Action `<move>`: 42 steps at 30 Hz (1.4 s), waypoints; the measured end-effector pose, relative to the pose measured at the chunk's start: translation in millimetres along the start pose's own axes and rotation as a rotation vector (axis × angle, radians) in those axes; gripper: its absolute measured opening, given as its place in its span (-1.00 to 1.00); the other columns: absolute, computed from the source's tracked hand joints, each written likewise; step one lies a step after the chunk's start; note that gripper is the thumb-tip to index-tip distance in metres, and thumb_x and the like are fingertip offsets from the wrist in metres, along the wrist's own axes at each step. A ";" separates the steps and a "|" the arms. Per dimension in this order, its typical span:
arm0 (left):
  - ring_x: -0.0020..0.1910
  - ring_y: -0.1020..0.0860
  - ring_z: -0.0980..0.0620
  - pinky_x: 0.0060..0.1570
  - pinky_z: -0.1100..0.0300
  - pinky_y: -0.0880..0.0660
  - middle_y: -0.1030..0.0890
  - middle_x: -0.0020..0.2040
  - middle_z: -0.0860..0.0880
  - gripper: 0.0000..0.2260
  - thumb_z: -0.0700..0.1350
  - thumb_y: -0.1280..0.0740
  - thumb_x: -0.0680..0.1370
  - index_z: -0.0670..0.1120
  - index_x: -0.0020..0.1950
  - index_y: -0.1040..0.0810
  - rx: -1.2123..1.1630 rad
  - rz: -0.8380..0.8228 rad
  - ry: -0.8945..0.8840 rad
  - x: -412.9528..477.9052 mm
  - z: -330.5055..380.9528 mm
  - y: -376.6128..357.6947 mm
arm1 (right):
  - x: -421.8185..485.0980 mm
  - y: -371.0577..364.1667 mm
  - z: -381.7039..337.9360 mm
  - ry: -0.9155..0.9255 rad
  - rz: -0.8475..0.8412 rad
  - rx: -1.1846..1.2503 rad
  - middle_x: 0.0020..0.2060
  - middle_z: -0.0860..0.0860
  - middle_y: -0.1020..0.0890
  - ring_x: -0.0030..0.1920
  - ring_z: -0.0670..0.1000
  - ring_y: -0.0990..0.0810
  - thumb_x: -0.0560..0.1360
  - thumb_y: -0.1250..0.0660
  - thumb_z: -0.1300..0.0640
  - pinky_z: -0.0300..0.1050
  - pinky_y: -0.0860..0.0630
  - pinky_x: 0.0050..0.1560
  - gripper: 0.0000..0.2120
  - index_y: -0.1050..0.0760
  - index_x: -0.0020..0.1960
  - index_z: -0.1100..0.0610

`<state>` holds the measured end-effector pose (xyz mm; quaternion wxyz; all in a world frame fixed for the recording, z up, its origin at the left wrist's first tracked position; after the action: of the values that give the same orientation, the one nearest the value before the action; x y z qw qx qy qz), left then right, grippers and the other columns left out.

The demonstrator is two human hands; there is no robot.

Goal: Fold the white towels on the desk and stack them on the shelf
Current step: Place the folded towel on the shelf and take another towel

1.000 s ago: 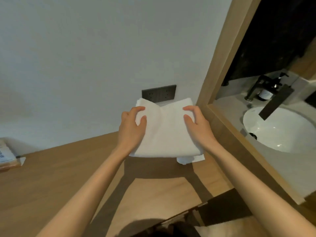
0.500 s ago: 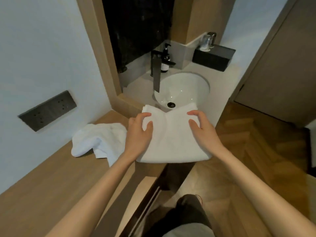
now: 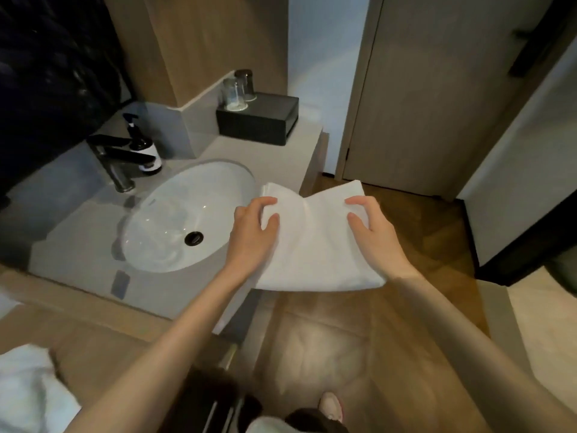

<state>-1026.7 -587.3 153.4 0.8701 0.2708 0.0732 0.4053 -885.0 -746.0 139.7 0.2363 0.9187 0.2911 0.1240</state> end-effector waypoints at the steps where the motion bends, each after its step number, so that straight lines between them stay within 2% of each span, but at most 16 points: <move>1: -0.05 -0.41 0.12 0.14 0.21 -0.35 -0.38 0.15 -0.02 -0.74 -0.07 -0.21 0.58 0.09 0.27 -0.44 -0.003 -0.005 -0.001 17.9 8.3 -17.3 | 20.4 11.7 9.9 -0.010 0.012 0.000 0.11 -0.18 -0.44 0.11 -0.09 -0.47 0.61 -0.11 -0.03 -0.10 -0.45 0.13 -0.84 -0.29 0.19 -0.19; 4: 0.06 -0.40 0.09 0.22 0.15 -0.37 -0.39 0.25 -0.04 -0.75 -0.07 -0.20 0.59 0.07 0.27 -0.42 -0.015 -0.030 0.002 72.1 35.9 -66.6 | 82.6 47.9 32.7 -0.016 0.036 -0.028 0.11 -0.16 -0.45 0.08 -0.09 -0.47 0.61 -0.12 -0.02 -0.12 -0.45 0.12 -0.82 -0.30 0.21 -0.16; 6: 0.08 -0.40 0.08 0.20 0.12 -0.42 -0.38 0.28 -0.04 -0.76 -0.05 -0.19 0.60 0.07 0.27 -0.41 -0.026 -0.049 0.011 107.2 54.9 -96.1 | 123.0 71.3 42.9 -0.027 0.048 -0.054 0.11 -0.16 -0.44 0.07 -0.10 -0.46 0.61 -0.11 -0.02 -0.15 -0.42 0.11 -0.81 -0.31 0.21 -0.14; 10: 0.06 -0.40 0.09 0.06 0.21 -0.39 -0.37 0.26 -0.04 -0.76 -0.04 -0.20 0.60 0.06 0.28 -0.41 -0.046 -0.054 -0.012 178.5 88.7 -141.3 | 202.2 110.5 57.7 -0.023 0.068 -0.061 0.14 -0.12 -0.45 0.09 -0.10 -0.45 0.61 -0.10 -0.01 -0.16 -0.39 0.09 -0.80 -0.32 0.23 -0.12; 15: 0.09 -0.42 0.07 0.02 0.26 -0.35 -0.37 0.26 -0.03 -0.75 -0.05 -0.20 0.60 0.06 0.28 -0.42 -0.071 -0.045 -0.032 258.6 109.0 -183.6 | 288.9 135.2 79.0 0.028 0.062 -0.037 0.16 -0.15 -0.44 0.10 -0.12 -0.45 0.62 -0.11 0.01 -0.18 -0.39 0.11 -0.80 -0.31 0.24 -0.09; 20: 0.07 -0.35 0.15 0.05 0.28 -0.28 -0.37 0.29 -0.02 -0.73 -0.07 -0.19 0.61 0.04 0.31 -0.42 -0.068 -0.031 -0.017 338.3 117.4 -226.5 | 382.3 146.0 106.8 0.076 0.038 -0.051 0.22 -0.12 -0.44 0.13 -0.12 -0.44 0.62 -0.12 0.03 -0.33 -0.35 0.05 -0.78 -0.33 0.26 -0.05; 25: 0.07 -0.36 0.13 0.05 0.27 -0.28 -0.38 0.25 -0.06 -0.74 -0.08 -0.19 0.60 0.04 0.29 -0.42 -0.100 -0.010 -0.007 442.2 123.1 -283.0 | 492.8 157.9 135.0 0.099 0.027 -0.050 0.27 -0.06 -0.44 0.17 -0.11 -0.42 0.62 -0.11 0.08 -0.18 -0.34 0.19 -0.76 -0.33 0.28 0.01; 29: 0.06 -0.36 0.12 -0.06 0.39 -0.28 -0.38 0.22 -0.05 -0.74 -0.07 -0.19 0.61 0.04 0.29 -0.42 -0.128 -0.007 0.018 526.3 135.5 -324.2 | 584.9 173.5 151.6 0.101 0.012 -0.052 0.28 -0.07 -0.43 0.15 -0.13 -0.41 0.62 -0.11 0.08 -0.21 -0.31 0.15 -0.75 -0.33 0.29 0.01; 34: 0.13 -0.35 0.14 0.10 0.25 -0.27 -0.39 0.26 -0.04 -0.75 -0.08 -0.20 0.60 0.07 0.28 -0.43 -0.140 -0.001 0.059 624.8 146.1 -361.5 | 692.8 185.3 169.1 0.088 -0.043 -0.031 0.29 -0.07 -0.42 0.18 -0.10 -0.42 0.62 -0.10 0.08 -0.14 -0.36 0.19 -0.74 -0.32 0.30 0.00; 38: 0.14 -0.34 0.13 0.13 0.22 -0.29 -0.40 0.27 -0.04 -0.74 -0.11 -0.21 0.59 0.05 0.28 -0.44 -0.149 0.039 0.118 696.1 139.8 -390.1 | 780.4 181.2 186.4 0.119 -0.106 -0.029 0.31 -0.11 -0.41 0.21 -0.14 -0.38 0.63 -0.11 0.08 -0.19 -0.30 0.19 -0.74 -0.33 0.31 -0.01; 42: 0.17 -0.33 0.12 0.16 0.21 -0.29 -0.41 0.28 -0.03 -0.73 -0.13 -0.21 0.58 0.03 0.28 -0.45 -0.153 0.123 0.189 760.3 124.5 -419.3 | 871.8 164.8 211.9 0.167 -0.223 -0.020 0.30 -0.13 -0.41 0.25 -0.13 -0.38 0.63 -0.10 0.07 -0.17 -0.33 0.23 -0.75 -0.34 0.30 -0.04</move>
<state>-202.1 -292.2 105.9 0.8510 0.1681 0.1069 0.4859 -31.9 -423.8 120.2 0.2327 0.8647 0.4088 0.1762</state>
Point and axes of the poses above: each hand's wrist, its own x-axis towards the middle knuckle, its own y-axis out of the back of the hand, z = x × y, the point moved 3 cm from there along x, towards the middle knuckle
